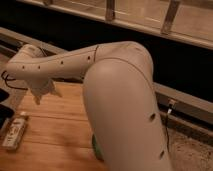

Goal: Place the bottle in the ceramic bowl

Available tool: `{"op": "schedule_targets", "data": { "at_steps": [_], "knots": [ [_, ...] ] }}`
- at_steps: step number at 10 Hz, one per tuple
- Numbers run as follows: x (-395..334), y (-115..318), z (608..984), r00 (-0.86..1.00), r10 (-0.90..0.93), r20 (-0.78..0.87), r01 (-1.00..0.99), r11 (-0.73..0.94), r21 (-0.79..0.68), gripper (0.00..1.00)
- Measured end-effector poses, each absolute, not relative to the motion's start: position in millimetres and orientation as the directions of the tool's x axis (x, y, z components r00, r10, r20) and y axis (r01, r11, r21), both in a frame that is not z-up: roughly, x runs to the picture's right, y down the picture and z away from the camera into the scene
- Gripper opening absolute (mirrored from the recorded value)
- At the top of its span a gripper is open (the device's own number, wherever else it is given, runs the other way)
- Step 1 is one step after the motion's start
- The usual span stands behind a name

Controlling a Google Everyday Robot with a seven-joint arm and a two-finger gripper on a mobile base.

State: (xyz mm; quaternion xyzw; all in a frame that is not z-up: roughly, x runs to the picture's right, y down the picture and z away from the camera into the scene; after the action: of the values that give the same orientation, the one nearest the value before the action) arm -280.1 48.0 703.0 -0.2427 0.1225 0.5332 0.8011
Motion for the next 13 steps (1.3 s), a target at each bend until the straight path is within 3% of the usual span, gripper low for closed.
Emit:
{"op": "schedule_targets", "data": {
  "at_steps": [3, 8, 13],
  "knots": [
    [-317, 58, 702, 0.467, 0.767, -0.44, -0.878, 0.345, -0.331, 0.65],
    [-448, 83, 700, 0.606, 0.695, -0.387, -0.769, 0.388, -0.508, 0.65],
    [-435, 82, 703, 0.605, 0.686, -0.403, -0.775, 0.391, -0.497, 0.65]
  ]
}}
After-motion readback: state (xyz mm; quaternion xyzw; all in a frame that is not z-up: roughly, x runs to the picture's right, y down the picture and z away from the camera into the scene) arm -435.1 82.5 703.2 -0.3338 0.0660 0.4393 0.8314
